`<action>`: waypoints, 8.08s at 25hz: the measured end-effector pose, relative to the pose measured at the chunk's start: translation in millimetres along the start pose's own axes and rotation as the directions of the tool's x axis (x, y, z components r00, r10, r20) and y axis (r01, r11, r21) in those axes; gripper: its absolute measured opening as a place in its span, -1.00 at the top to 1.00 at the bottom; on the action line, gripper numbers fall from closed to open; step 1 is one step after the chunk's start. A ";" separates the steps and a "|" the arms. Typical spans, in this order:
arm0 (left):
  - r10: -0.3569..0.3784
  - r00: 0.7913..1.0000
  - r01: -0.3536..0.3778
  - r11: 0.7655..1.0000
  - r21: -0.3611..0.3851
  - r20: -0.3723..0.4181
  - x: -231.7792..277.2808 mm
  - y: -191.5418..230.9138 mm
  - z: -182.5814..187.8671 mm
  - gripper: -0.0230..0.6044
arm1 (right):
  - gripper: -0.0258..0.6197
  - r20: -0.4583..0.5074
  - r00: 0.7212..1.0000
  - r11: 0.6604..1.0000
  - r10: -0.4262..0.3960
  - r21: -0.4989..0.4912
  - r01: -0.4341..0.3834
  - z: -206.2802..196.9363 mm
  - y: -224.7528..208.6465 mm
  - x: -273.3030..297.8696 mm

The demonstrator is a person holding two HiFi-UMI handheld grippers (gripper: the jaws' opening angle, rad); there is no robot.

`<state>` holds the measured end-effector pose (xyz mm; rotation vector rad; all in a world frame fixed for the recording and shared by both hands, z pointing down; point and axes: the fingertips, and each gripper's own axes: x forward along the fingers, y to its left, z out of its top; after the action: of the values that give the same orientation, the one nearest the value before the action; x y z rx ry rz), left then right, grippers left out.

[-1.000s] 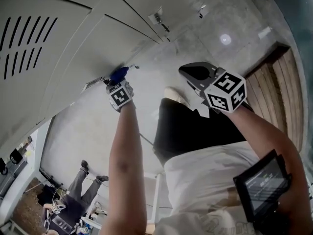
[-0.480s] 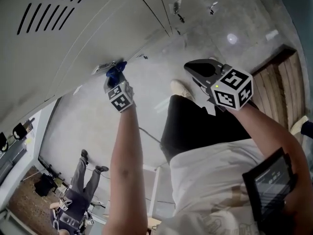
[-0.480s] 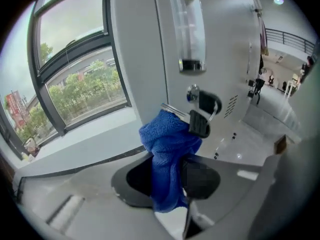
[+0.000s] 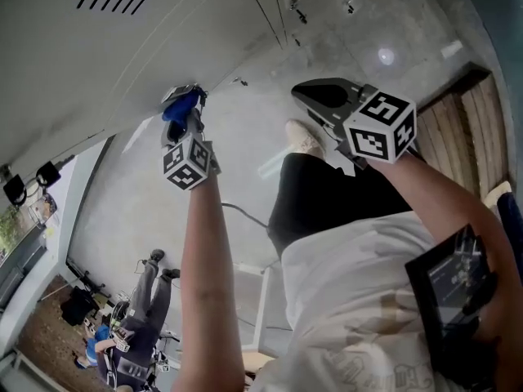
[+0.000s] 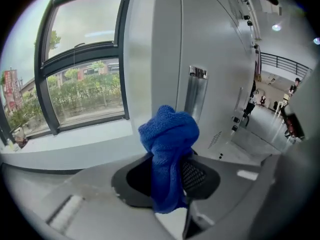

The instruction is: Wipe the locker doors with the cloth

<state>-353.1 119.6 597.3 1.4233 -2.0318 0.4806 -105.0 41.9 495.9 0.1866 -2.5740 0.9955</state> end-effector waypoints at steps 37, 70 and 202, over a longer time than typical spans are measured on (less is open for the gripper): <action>-0.123 0.965 0.119 0.992 0.032 0.232 -116.0 -52.0 170.8 0.51 | 0.90 0.266 0.960 0.996 -0.091 0.020 0.089 84.1 67.5 -41.0; -0.206 0.975 0.219 0.954 -0.205 0.083 0.4 -213.2 162.8 0.51 | 0.90 0.158 0.983 0.995 -0.096 0.039 0.091 91.5 -26.2 -113.2; -0.196 0.960 0.123 0.936 -0.331 -0.200 91.9 -14.5 -80.7 0.51 | 0.90 0.045 0.978 0.978 -0.203 0.063 0.200 -14.0 -28.7 -42.2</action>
<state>-339.9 97.4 717.8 1.2608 -1.7017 0.2243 -54.7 29.6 506.9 0.4854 -2.5115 1.0018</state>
